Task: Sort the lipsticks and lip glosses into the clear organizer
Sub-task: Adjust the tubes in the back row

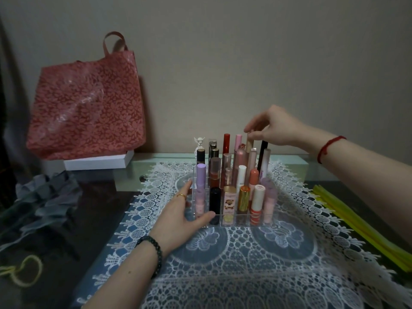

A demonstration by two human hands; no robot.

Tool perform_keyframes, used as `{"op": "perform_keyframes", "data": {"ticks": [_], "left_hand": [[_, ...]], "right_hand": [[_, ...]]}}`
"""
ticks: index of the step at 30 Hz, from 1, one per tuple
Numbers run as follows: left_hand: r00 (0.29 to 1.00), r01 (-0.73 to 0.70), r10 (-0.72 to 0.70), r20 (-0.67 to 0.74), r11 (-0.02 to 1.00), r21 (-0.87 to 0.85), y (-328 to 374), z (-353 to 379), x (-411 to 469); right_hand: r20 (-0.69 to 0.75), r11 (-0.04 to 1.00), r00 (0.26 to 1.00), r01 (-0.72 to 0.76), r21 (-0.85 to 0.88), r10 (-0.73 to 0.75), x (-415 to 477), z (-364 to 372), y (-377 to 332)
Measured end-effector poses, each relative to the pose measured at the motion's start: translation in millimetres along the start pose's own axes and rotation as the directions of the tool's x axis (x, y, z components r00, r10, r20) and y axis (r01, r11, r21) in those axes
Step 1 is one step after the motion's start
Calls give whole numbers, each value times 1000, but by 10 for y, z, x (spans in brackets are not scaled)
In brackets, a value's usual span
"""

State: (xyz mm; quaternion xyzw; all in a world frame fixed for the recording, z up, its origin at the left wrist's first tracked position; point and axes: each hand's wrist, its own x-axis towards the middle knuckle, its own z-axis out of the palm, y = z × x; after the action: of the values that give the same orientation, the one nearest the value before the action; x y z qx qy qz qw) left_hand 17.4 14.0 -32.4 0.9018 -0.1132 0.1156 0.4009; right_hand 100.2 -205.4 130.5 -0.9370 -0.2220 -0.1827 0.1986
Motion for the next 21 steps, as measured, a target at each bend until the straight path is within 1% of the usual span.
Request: {"op": "perform_keyframes", "data": {"ticks": [6,15,21], "left_hand": [[1000,-10,10,-11,1000,-1,-15,9,14],[1000,5,-5,-7,1000,-14,-13,5,7],[1000,6,-6,-9,1000,-19,-2,5,8]], "right_hand": [[-3,999,999,32,-17,-32,-27,-20,-18],[40,1000,999,28,15,-28,-41,-43,-36],[35,1000,999,24,13,-24,-34,-60,-41]]}}
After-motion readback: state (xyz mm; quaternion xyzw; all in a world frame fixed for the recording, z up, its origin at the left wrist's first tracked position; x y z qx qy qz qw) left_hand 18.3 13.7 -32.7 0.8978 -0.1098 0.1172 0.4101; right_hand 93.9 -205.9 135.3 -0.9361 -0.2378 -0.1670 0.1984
